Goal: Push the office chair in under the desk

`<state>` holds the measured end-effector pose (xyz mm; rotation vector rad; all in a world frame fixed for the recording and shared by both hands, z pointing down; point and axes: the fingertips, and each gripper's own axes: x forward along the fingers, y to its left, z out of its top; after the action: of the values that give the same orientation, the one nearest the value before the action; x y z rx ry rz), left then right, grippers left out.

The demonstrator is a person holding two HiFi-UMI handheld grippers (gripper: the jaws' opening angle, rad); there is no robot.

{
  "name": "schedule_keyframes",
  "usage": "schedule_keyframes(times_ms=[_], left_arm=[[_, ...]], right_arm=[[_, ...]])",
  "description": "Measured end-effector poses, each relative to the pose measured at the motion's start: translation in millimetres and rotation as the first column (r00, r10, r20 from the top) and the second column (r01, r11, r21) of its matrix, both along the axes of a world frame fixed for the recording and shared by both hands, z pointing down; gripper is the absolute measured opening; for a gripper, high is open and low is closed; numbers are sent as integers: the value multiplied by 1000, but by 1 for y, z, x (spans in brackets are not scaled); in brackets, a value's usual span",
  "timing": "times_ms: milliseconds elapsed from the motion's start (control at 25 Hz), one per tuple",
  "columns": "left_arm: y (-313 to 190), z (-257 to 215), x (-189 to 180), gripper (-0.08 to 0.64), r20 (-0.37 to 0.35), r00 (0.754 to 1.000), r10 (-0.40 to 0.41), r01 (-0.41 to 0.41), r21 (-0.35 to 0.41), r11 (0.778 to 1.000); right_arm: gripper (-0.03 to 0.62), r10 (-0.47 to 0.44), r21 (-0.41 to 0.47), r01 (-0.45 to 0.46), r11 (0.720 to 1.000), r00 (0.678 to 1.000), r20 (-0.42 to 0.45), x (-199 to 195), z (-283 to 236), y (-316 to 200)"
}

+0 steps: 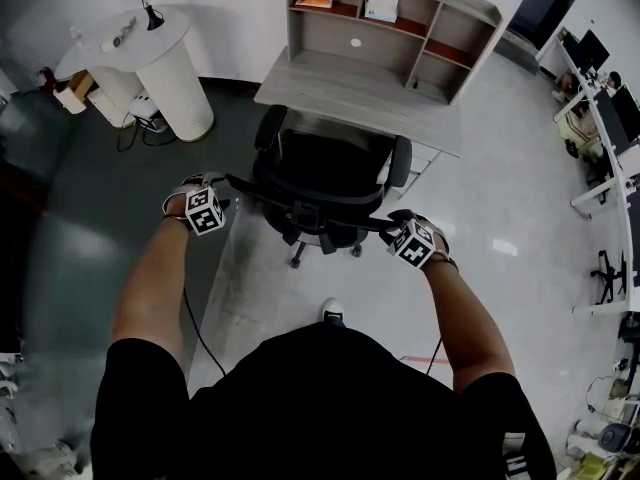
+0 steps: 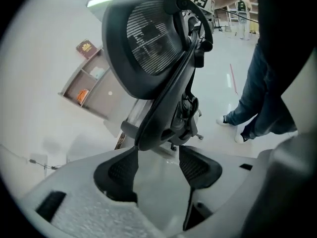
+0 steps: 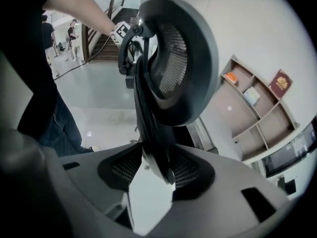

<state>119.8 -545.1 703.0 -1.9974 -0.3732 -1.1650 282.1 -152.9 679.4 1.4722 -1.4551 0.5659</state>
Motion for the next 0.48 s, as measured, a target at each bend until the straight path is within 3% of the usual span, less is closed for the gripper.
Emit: schedule_keyframes(times_ms=[200,360,480], left_arm=[[1,-19,-17,232,-96,989,-114,105,-94,990],[11,-32,-27,198,-153,978,-140,121,-127,985],[25,-53,-28,164,-246,953,-176,132,-184,974]], right_arm=[[113,98,154,-96,983,995,-6,-1,-40,10],[71,199,256,-203,945,979,39,-6,-65,20],[53,248,322,-256,912,967,64,-14,-82,25]])
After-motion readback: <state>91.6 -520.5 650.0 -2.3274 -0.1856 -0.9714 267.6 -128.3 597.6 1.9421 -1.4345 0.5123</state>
